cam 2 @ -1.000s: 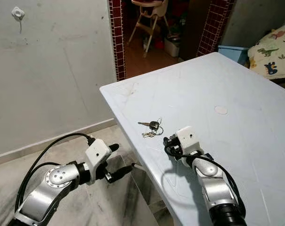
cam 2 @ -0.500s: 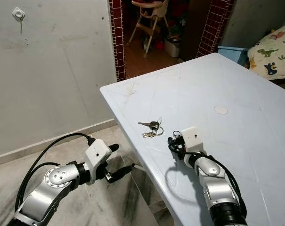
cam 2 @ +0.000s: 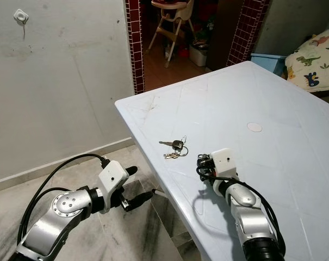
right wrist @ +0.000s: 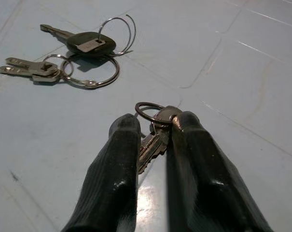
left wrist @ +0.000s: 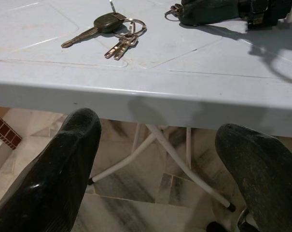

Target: Hang keys on a hook

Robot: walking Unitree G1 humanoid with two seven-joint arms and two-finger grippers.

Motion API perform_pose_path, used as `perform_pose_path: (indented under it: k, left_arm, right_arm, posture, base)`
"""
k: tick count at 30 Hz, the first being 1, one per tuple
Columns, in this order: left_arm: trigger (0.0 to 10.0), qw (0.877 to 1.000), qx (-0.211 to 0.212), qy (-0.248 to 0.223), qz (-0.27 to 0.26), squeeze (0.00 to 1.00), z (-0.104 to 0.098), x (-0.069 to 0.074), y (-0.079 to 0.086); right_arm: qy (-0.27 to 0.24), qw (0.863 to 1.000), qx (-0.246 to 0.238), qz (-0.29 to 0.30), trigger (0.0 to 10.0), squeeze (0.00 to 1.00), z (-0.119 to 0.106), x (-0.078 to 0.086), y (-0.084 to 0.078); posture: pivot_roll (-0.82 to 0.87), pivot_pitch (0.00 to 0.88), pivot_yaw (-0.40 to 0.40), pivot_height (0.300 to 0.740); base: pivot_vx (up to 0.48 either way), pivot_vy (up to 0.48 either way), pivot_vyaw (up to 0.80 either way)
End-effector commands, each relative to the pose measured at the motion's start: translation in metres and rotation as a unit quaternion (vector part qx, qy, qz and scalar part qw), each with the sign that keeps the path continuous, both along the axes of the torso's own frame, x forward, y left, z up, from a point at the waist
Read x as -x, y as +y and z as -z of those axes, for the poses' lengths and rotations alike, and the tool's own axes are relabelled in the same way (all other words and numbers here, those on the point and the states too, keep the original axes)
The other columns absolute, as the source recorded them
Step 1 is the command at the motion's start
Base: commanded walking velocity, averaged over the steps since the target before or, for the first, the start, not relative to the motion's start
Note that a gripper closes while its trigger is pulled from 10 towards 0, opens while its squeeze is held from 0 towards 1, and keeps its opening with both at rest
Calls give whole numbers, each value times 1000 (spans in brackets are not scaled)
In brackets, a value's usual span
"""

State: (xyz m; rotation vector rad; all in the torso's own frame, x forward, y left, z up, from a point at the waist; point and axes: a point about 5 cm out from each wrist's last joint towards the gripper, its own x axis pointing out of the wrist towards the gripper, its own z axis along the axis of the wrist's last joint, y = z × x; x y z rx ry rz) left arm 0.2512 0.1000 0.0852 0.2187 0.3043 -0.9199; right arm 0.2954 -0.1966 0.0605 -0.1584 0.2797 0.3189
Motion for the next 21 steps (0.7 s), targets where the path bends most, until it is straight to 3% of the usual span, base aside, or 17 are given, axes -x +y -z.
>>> perform_pose_path:
  k: [1,21]
  left_arm:
    - [10000,1000,-7,2,3,0,1,-1,0]
    - [10000,1000,-8,6,8,0,3,1,-1]
  right_arm:
    - [28,1000,0,-4,0,0,10,6,1]
    - [49,998,10,-39,0,0,11,26,6]
  posture:
    - [98,0,-2,740]
    - [95,0,-6,740]
  base:
    - [0,0,0]
    - [0,0,0]
